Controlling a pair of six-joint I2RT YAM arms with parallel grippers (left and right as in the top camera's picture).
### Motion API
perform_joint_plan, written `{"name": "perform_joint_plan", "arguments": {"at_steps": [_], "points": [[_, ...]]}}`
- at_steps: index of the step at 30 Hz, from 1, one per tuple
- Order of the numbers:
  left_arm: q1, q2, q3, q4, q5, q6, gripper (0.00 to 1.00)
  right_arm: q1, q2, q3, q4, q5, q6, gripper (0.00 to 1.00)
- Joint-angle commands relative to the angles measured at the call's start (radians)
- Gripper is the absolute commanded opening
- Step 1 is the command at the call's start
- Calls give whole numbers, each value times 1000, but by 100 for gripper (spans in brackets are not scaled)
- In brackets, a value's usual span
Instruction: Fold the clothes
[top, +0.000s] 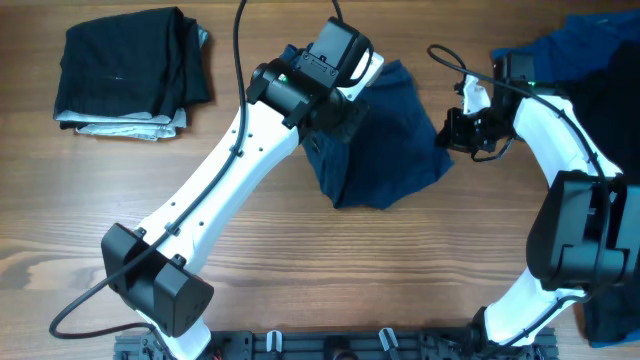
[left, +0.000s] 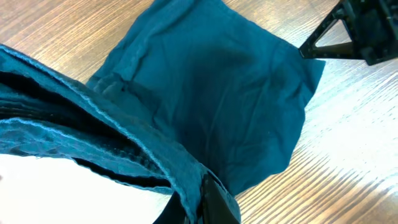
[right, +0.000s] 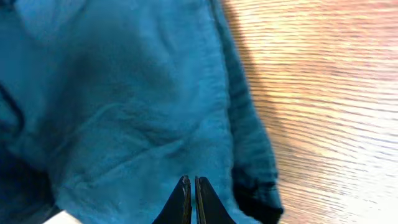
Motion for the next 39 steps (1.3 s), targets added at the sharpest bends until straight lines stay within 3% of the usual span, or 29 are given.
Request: {"name": "perform_joint_plan", "arguments": {"at_steps": [1, 9, 19, 27, 39], "points": [[-4, 9, 29, 16, 76, 23, 4, -6, -6, -87, 56, 94, 87, 4], [-4, 10, 29, 53, 188, 23, 4, -6, 41, -241, 213, 93, 133, 4], [-4, 142, 29, 127, 386, 15, 4, -6, 41, -283, 234, 149, 232, 4], [-28, 205, 29, 281, 397, -27, 4, -6, 41, -283, 234, 142, 232, 4], [-108, 248, 29, 354, 374, -26, 4, -6, 41, -283, 235, 130, 230, 4]]}}
